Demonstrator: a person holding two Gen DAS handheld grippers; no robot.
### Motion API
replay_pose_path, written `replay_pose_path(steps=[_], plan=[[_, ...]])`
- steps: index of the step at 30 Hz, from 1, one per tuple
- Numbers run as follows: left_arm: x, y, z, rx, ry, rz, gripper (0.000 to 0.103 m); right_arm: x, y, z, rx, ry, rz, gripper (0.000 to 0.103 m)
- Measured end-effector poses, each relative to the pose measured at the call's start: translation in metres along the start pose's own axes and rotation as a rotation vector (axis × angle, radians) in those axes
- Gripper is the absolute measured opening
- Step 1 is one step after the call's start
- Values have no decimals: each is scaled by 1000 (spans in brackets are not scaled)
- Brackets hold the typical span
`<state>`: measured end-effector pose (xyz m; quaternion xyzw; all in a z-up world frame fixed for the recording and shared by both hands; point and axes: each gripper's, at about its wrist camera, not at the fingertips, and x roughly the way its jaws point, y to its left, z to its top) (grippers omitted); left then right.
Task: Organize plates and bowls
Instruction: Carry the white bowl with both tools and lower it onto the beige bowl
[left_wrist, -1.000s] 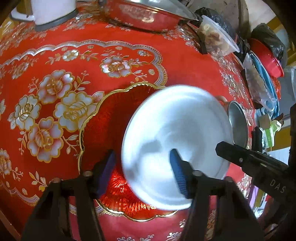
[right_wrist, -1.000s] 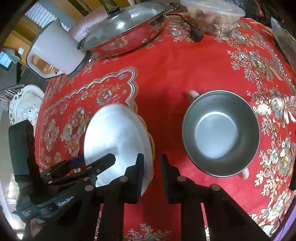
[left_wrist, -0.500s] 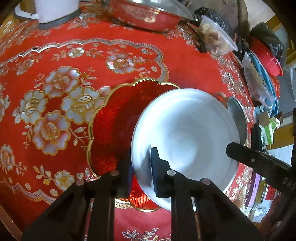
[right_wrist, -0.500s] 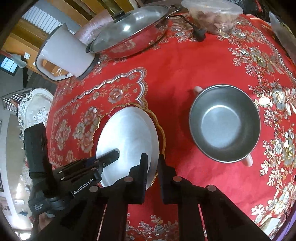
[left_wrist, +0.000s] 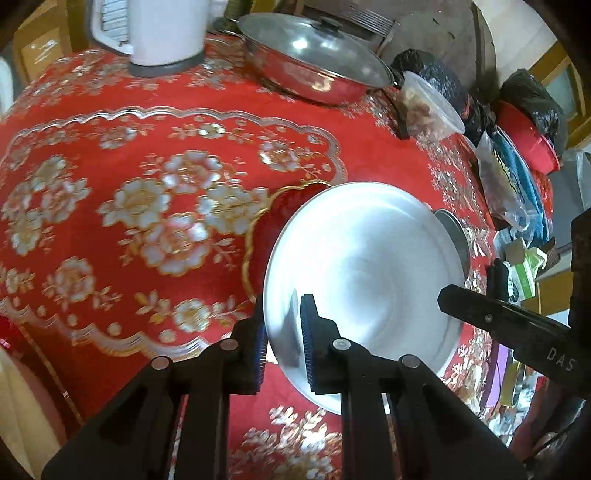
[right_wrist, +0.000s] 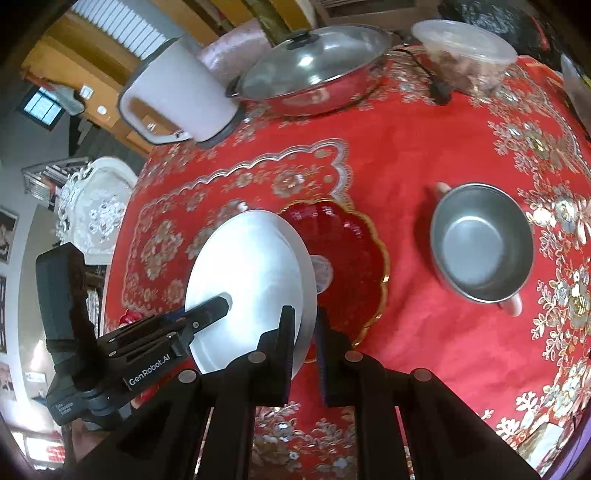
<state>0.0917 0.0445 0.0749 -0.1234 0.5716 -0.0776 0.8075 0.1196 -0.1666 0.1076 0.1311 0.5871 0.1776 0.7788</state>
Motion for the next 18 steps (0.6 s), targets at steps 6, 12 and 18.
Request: replay_pose_path(steps=[6,12,18], plan=[[-25,22,-13,-62,-39,23,14,1,35,-5,-72,7,19,11],[-59,54,-30,-136,-89,43,14,4,80,-10,-152,20,55,11],[-89,99,-55,-235,-129,77,14,15,137,-20,-259,44,97,11]])
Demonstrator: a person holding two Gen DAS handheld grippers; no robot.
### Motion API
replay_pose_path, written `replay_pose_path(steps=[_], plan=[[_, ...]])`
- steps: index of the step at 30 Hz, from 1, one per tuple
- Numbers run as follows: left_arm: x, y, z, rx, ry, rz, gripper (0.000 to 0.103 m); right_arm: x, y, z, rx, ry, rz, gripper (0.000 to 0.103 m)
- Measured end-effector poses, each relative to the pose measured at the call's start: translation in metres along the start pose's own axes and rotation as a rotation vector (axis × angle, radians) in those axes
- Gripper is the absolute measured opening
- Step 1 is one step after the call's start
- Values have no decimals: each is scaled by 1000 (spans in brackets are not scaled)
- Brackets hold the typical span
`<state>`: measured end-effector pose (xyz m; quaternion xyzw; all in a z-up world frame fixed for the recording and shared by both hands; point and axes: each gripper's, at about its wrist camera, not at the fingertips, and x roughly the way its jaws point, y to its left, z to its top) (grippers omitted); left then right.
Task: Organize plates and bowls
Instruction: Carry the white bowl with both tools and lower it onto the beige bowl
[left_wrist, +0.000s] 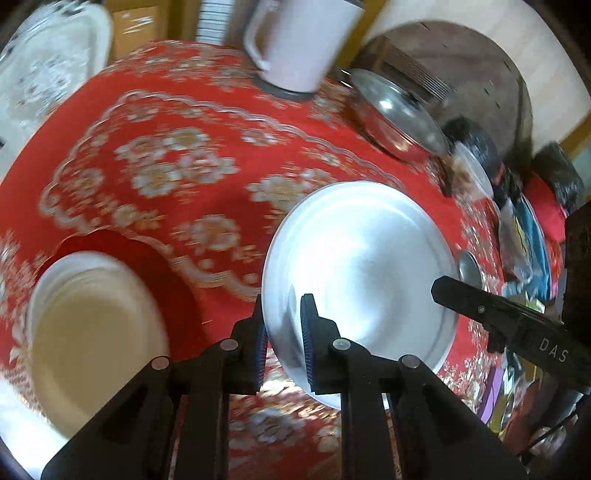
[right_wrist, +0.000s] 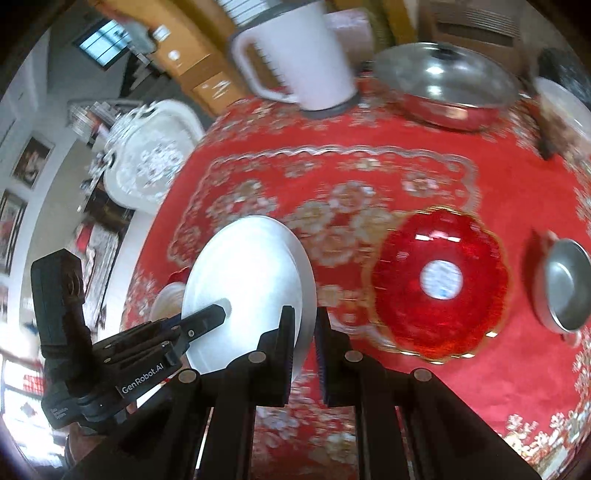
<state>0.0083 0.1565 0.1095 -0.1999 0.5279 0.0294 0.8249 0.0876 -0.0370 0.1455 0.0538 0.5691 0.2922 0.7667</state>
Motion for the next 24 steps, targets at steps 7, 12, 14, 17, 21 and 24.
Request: replay_pose_path(steps=[7,12,14,17,21,24], plan=[[-36,60,-12,-115,-69,66,14,23,77,8,-142,16,47,15],[-59,106,-22,-196,-106,125,14,48,130,8,-238,41,86,15],[-63,122,-28,-219,-109,153,14,62,146,5,-264,65,98,15],[-61,142,-38,-247,-93,182,14,84,163,-3,-287,109,106,15],[-53,157,-44,-265,-66,205,14,105,173,-10,-311,154,91,15],[-49,162,-47,-259,-50,205,14,115,173,-15,-313,178,75,15]])
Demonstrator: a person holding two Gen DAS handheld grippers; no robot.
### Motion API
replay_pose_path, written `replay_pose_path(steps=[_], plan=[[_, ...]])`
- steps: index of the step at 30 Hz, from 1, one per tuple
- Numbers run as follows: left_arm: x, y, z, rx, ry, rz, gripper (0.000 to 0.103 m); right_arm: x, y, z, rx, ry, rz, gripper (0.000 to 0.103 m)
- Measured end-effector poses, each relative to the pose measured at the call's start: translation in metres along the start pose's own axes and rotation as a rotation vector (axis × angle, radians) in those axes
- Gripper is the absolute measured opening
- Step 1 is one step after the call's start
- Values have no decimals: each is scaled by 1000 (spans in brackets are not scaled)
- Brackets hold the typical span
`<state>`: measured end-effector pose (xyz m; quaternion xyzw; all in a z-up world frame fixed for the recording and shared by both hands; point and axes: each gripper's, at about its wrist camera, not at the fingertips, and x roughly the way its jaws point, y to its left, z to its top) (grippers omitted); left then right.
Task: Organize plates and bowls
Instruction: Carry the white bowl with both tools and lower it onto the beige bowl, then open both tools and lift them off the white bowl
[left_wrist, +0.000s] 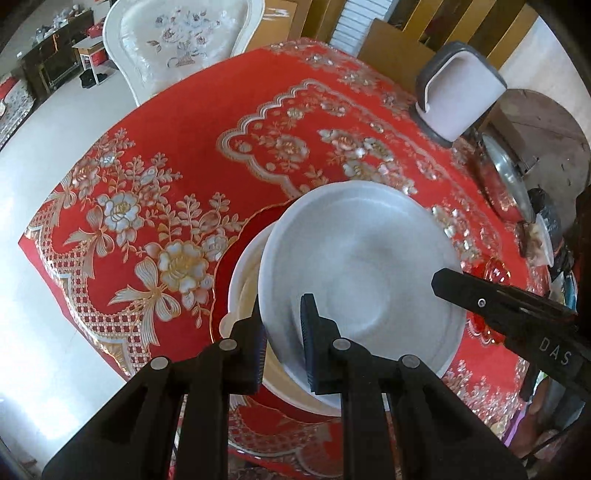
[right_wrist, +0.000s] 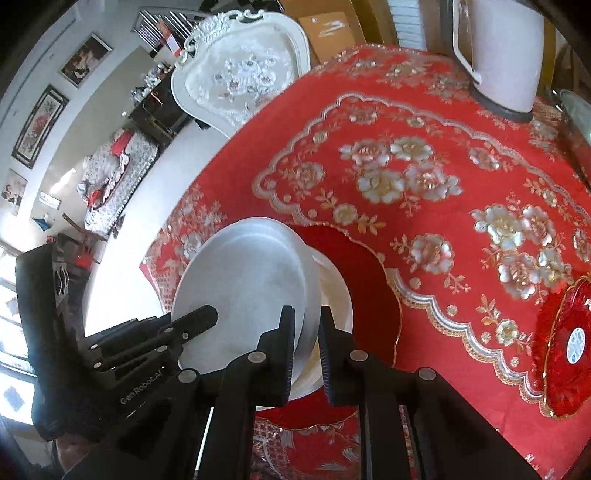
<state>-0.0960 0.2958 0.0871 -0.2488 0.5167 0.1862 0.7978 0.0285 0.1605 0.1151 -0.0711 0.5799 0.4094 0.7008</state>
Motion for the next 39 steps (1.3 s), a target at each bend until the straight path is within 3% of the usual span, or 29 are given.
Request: replay_pose_path(steps=[8,11,15,17,21,25,31,39], plan=[[16,0,-3,19,18,34,15,18,-5,-1,21,37,-1,17],[17,-1,-1,27,19,36,20,18,-8,0,28,40,5,18],[17,-3,0,33,21,42,21,17,-9,0,40,52,16,25],[13,-3,0,35,8,54,24,13,-10,-1,34,49,-2,32],[2,-2,2,31,-42,84,40,2,-16,0,43,27,-3,33],[-13,-5,9,34,-89,86,40,-11,-22,-1,52,7,8,33],[-22,-45,15,122,-127,46,43,-40,-56,-13,140,-45,-1,33],[-5,-125,12,262,-75,-64,44,-83,-128,-50,319,-106,-78,39]])
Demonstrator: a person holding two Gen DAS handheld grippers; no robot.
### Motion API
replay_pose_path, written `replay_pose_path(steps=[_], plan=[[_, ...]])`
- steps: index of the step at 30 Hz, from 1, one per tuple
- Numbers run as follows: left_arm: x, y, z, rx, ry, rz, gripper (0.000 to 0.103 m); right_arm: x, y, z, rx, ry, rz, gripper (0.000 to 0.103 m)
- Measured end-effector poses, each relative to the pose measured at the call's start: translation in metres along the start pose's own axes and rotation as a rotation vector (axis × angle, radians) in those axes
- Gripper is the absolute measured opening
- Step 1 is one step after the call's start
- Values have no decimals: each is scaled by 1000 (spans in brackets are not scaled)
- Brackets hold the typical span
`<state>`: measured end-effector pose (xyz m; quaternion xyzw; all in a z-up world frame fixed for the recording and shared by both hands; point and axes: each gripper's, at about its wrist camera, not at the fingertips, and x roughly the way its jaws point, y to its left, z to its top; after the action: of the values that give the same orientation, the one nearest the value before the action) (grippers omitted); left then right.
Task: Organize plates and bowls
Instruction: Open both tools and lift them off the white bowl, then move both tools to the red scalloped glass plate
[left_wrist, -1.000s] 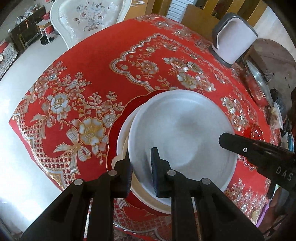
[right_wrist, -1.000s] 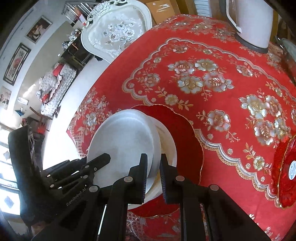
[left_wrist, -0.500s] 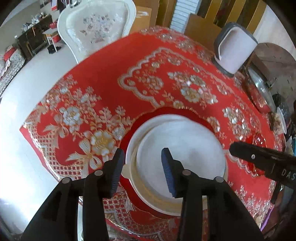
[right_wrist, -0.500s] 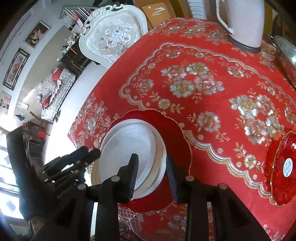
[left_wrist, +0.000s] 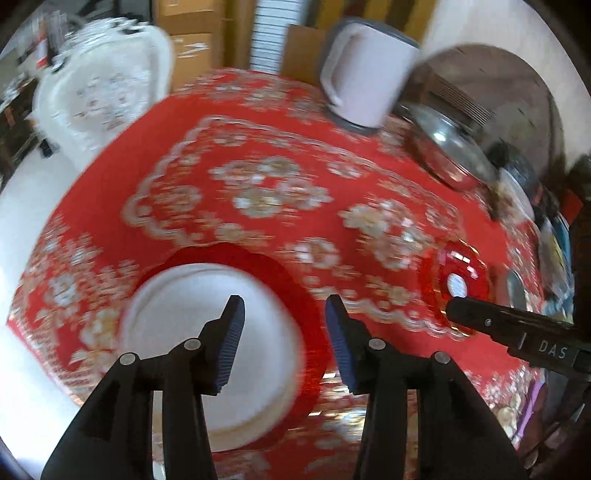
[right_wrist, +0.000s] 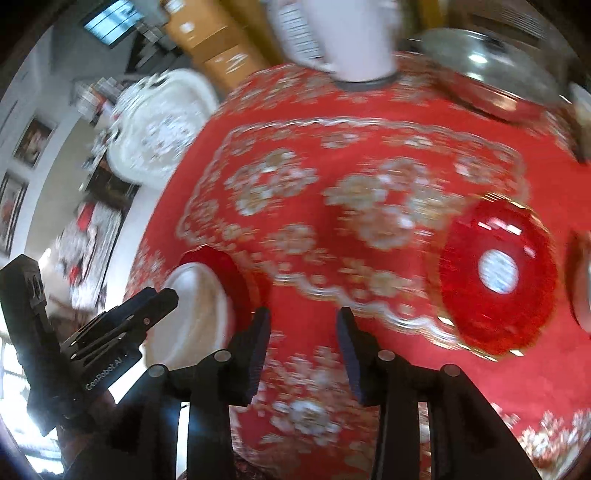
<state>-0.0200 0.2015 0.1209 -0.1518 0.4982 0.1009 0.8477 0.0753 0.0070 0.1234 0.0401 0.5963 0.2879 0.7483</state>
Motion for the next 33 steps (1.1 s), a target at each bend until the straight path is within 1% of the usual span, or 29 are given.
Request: replay_pose_path(steps=[1,4,5,7,11,16,23,33], plan=[[5,-13,2,19,12,-23,44,-4,-11,-2,23,-6,-11,39],[13,-45,6,74,22,-52,44,-18,-46,-9,100,-27,-37,39],[15,-53,6,92,24,-55,44,-23,-58,-11,124,-34,-46,39],[20,-71,7,129,31,-63,51,-32,-78,-17,164,-47,-63,39],[32,-104,5,201,49,-74,51,-46,-113,-28,234,-64,-86,42],[47,-137,-1,267,80,-70,52,-58,-145,-39,300,-74,-103,43],[64,-167,-3,321,94,-63,52,-65,-175,-47,352,-74,-116,44],[79,-182,1,347,97,-41,52,-61,-198,-48,393,-62,-126,48]])
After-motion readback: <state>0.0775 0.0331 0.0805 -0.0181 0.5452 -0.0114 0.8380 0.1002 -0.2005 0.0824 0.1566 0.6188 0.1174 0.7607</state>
